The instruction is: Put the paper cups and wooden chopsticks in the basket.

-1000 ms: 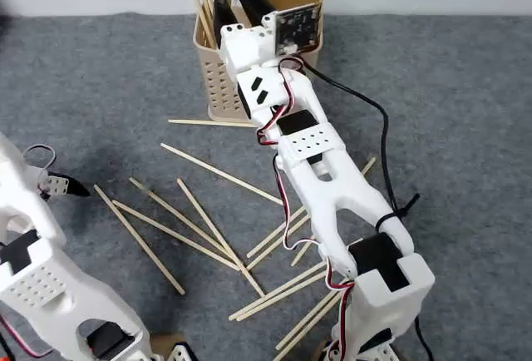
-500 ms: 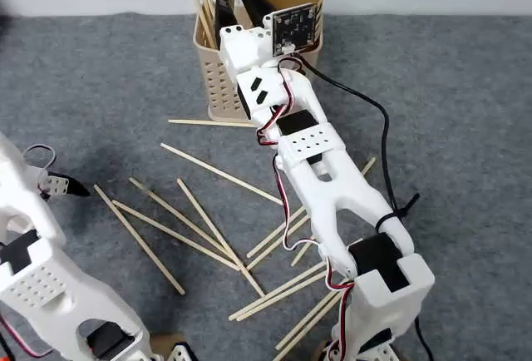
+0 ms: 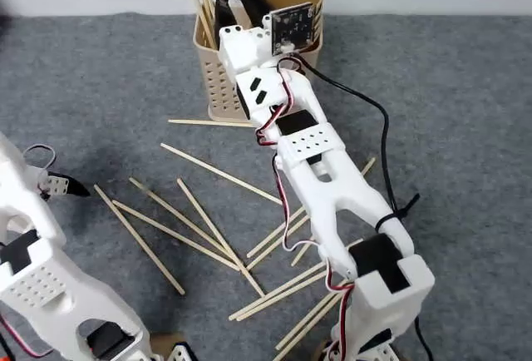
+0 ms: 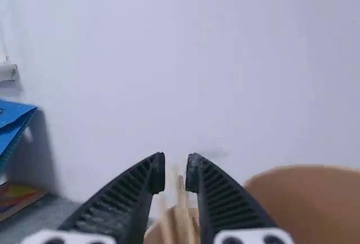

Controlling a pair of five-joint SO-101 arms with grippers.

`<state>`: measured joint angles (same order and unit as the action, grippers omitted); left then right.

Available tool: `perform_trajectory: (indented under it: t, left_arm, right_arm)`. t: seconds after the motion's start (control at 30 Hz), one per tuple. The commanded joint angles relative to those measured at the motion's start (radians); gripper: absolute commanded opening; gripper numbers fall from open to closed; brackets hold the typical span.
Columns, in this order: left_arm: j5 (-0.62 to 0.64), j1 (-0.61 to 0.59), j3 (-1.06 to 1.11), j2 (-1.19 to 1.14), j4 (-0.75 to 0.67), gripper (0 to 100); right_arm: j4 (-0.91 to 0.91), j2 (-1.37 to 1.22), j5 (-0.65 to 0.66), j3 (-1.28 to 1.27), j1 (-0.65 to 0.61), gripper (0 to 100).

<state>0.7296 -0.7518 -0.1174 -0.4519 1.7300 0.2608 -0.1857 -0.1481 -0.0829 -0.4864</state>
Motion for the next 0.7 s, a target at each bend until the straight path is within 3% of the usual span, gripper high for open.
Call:
perform_trajectory:
  t: [0.0, 0.27, 0.4, 0.6, 0.67]
  left_arm:
    - [-0.006, -0.005, 0.001, 0.074, 0.021, 33]
    - [-0.006, -0.002, 0.001, 0.084, 0.025, 33]
    - [-0.006, -0.003, 0.002, 0.083, 0.025, 33]
    - [-0.006, -0.005, 0.002, 0.083, 0.025, 33]
    - [-0.006, -0.005, 0.002, 0.083, 0.025, 33]
  right_arm:
    - [-0.226, 0.148, -0.063, 0.107, -0.068, 7.2]
    - [-0.885, 0.262, -0.08, 0.133, -0.237, 7.2]
    - [-1.167, 0.228, 0.066, 0.13, -0.309, 7.4]
    - [-1.484, 0.116, 0.13, 0.13, -0.404, 25.0]
    - [-1.521, 0.082, 0.13, 0.13, -0.429, 24.0]
